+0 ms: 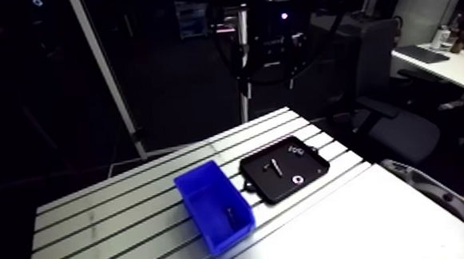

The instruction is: Pick up the M10 bolt from the tray and put it into the blue bin.

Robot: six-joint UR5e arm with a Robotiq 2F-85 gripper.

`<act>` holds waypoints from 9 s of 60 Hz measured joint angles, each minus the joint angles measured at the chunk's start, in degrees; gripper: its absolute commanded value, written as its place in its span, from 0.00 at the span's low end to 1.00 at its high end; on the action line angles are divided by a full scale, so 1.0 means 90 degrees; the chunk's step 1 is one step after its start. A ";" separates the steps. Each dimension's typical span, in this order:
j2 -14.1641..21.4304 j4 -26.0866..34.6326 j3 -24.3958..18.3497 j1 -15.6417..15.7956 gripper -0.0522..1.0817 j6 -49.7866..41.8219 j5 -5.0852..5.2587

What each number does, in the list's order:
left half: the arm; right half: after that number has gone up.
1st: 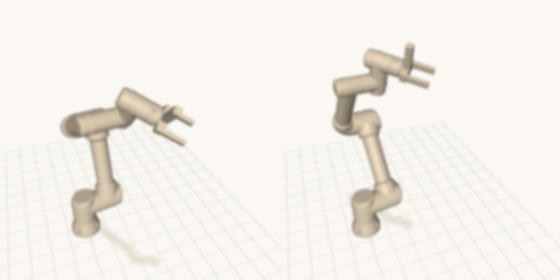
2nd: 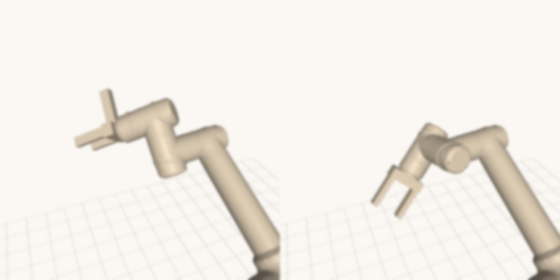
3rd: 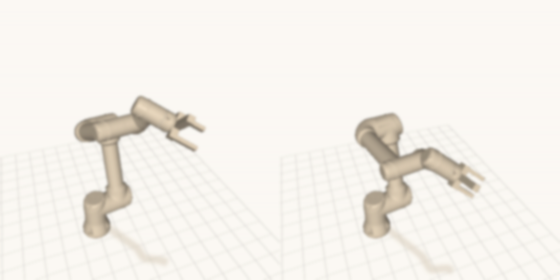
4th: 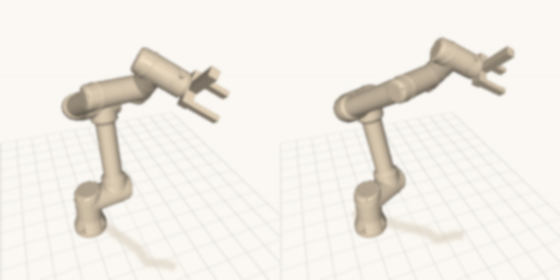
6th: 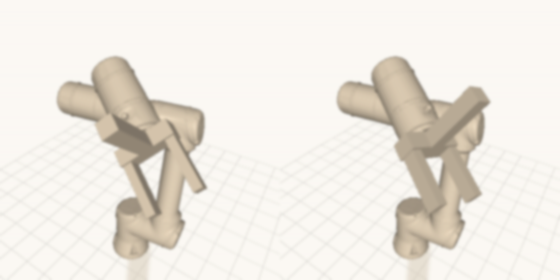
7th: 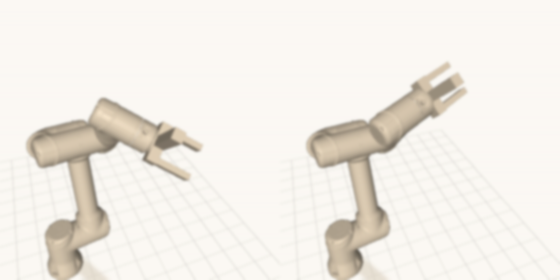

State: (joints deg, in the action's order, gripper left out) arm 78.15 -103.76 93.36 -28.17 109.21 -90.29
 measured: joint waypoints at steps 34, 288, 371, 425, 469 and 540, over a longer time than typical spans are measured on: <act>-0.0427 -0.0688 0.0467 -0.0174 0.06 0.0138 -0.0020; -0.1512 -0.2148 0.1432 -0.0302 0.57 0.0453 -0.0203; -0.1605 -0.2275 0.1461 -0.0288 0.73 0.0467 -0.0249; -0.1457 -0.2264 0.1413 -0.0290 0.97 0.0512 -0.0283; -0.0410 -0.1631 0.1376 -0.0300 0.97 0.1895 -0.0540; 0.0258 -0.0258 0.0894 0.0624 0.95 0.9294 0.0043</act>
State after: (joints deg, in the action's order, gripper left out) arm 80.47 -106.09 101.41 -22.55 192.86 -89.91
